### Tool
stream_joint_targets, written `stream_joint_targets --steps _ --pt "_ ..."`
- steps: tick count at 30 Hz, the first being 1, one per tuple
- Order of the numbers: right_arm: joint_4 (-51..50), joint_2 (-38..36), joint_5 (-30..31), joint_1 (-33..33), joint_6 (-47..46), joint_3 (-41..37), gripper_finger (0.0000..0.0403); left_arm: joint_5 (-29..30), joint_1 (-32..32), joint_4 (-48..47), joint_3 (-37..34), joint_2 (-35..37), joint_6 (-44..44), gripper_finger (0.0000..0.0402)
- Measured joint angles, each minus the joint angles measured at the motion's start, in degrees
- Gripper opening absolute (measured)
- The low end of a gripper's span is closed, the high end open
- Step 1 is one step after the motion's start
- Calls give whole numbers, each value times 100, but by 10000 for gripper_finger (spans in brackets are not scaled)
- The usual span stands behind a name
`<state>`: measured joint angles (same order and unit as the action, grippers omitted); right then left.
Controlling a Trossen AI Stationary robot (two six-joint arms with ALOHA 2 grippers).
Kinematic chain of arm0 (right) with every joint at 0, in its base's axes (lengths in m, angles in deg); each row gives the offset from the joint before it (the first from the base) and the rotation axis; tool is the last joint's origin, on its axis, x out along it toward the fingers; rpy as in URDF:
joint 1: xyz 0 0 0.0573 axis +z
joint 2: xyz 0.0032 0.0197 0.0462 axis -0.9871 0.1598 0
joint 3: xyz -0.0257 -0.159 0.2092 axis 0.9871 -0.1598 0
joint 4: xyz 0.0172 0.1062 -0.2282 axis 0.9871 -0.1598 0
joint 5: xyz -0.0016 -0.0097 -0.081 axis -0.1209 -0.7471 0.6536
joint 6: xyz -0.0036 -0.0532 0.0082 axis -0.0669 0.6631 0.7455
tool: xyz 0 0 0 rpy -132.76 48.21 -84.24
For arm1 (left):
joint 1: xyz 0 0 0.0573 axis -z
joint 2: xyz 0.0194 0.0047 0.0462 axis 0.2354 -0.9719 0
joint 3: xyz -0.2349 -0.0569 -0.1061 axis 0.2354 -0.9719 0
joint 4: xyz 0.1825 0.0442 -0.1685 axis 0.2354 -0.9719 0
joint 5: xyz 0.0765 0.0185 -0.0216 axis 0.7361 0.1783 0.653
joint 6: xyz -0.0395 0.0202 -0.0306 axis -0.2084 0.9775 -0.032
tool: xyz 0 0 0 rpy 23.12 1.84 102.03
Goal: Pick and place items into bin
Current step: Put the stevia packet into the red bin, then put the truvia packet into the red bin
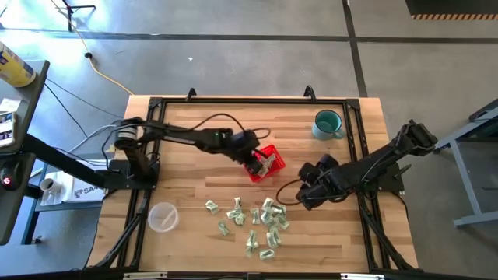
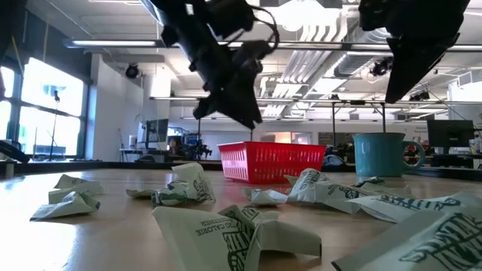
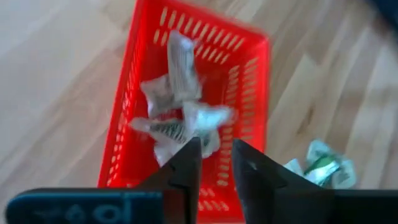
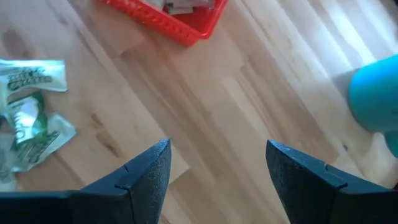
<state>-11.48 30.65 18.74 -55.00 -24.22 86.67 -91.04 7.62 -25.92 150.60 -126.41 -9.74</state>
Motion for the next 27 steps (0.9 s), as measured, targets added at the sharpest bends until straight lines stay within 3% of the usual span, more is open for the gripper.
stream_joint_targets --steps 6,13,19,27 --pt "602 1 -391 -85 1026 0 254 -143 97 -1559 427 -19 71 173" --pt "1782 485 -1597 -265 3361 2 254 961 831 -3255 244 907 28 193" --pt "2597 1133 -2373 -341 3782 0 254 1484 1383 -3478 -334 1447 -918 184" --pt "3211 1585 -2688 -323 3489 -2 254 1326 1910 -3473 -1220 1694 -1816 183"
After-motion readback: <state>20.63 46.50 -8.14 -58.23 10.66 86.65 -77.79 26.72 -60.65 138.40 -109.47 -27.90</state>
